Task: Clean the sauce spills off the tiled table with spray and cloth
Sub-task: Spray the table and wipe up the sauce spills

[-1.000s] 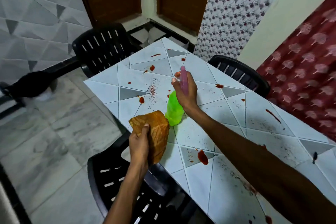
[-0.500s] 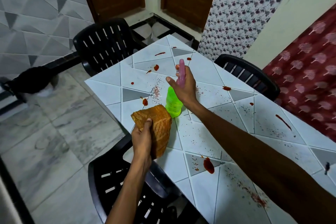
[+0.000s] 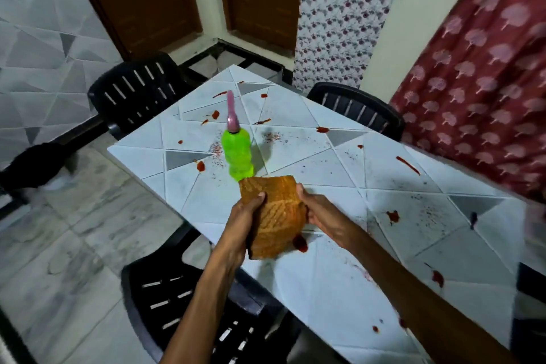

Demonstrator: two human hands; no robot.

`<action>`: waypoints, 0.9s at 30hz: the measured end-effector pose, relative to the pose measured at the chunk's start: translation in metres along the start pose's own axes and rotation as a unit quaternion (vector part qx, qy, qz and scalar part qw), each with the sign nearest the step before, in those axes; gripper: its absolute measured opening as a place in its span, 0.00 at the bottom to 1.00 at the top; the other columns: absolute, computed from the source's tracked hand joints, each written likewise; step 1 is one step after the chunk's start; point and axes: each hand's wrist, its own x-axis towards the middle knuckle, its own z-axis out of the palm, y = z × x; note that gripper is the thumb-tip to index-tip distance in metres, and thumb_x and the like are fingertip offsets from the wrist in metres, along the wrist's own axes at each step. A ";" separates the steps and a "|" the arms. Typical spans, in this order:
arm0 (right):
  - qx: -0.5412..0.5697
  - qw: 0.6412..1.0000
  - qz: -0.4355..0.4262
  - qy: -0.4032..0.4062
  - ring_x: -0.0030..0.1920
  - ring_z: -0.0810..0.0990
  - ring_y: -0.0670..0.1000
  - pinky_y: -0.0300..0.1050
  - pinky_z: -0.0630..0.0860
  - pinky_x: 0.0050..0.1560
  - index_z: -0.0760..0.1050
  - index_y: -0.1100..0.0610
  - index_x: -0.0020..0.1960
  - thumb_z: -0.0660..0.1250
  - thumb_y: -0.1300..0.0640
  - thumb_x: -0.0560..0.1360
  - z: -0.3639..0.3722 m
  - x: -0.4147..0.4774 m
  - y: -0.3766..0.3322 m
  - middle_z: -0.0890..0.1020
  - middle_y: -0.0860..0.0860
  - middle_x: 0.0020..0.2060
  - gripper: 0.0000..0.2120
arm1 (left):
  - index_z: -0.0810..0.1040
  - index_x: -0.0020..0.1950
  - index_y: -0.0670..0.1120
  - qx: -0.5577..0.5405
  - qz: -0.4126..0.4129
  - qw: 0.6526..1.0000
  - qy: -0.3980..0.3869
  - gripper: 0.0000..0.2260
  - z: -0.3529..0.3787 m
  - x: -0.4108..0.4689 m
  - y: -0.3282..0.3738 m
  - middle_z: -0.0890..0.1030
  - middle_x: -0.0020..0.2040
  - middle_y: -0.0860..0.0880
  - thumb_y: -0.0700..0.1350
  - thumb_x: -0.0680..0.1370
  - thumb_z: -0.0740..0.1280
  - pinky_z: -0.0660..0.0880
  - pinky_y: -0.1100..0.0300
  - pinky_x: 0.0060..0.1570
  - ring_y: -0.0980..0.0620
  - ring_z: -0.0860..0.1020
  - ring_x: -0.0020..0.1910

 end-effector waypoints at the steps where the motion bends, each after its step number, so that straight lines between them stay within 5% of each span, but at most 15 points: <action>1: 0.011 1.000 -0.008 0.019 0.58 0.84 0.55 0.56 0.77 0.65 0.83 0.58 0.58 0.66 0.42 0.78 -0.015 -0.023 0.008 0.86 0.56 0.54 0.21 | 0.80 0.57 0.46 0.022 0.007 1.000 -0.012 0.11 0.021 -0.006 -0.008 0.86 0.49 0.46 0.50 0.79 0.67 0.81 0.56 0.44 0.46 0.85 0.48; 5: 0.064 0.986 -0.059 0.139 0.50 0.86 0.56 0.52 0.82 0.56 0.83 0.58 0.53 0.72 0.61 0.76 -0.065 -0.095 0.031 0.87 0.55 0.49 0.06 | 0.80 0.58 0.48 0.126 0.064 0.989 -0.042 0.09 0.093 -0.020 -0.046 0.85 0.53 0.49 0.48 0.79 0.68 0.79 0.54 0.52 0.51 0.83 0.51; 7: 0.088 0.976 -0.067 0.186 0.49 0.86 0.53 0.47 0.83 0.51 0.82 0.55 0.54 0.70 0.65 0.77 -0.095 -0.130 0.044 0.88 0.53 0.48 0.09 | 0.79 0.57 0.50 0.179 0.083 0.978 -0.063 0.08 0.133 -0.029 -0.067 0.84 0.53 0.50 0.47 0.78 0.69 0.78 0.56 0.51 0.53 0.82 0.51; 13: 0.186 0.944 -0.059 0.265 0.54 0.86 0.54 0.53 0.83 0.52 0.77 0.52 0.63 0.70 0.58 0.79 -0.177 -0.217 0.082 0.86 0.52 0.54 0.14 | 0.78 0.60 0.50 0.241 0.095 0.954 -0.153 0.11 0.239 -0.060 -0.122 0.82 0.54 0.52 0.49 0.77 0.70 0.77 0.58 0.48 0.53 0.81 0.52; 21: 0.235 0.913 -0.038 0.331 0.52 0.86 0.55 0.53 0.84 0.46 0.77 0.51 0.64 0.67 0.56 0.80 -0.253 -0.261 0.109 0.86 0.54 0.53 0.13 | 0.81 0.54 0.49 0.309 0.074 0.916 -0.246 0.12 0.320 -0.057 -0.156 0.84 0.50 0.48 0.52 0.73 0.74 0.82 0.49 0.48 0.46 0.84 0.48; 24: 0.193 0.903 -0.037 0.383 0.57 0.84 0.58 0.61 0.82 0.55 0.76 0.49 0.66 0.65 0.54 0.82 -0.276 -0.254 0.122 0.84 0.55 0.58 0.13 | 0.81 0.53 0.47 0.356 0.055 0.887 -0.289 0.16 0.348 -0.034 -0.159 0.83 0.49 0.44 0.54 0.71 0.73 0.83 0.49 0.47 0.44 0.83 0.47; 27: 0.110 0.883 -0.020 0.455 0.56 0.84 0.57 0.63 0.81 0.58 0.75 0.50 0.65 0.64 0.51 0.82 -0.303 -0.242 0.129 0.84 0.54 0.56 0.12 | 0.81 0.50 0.48 0.410 0.057 0.850 -0.326 0.07 0.372 -0.002 -0.161 0.83 0.48 0.46 0.49 0.76 0.72 0.79 0.54 0.49 0.47 0.82 0.48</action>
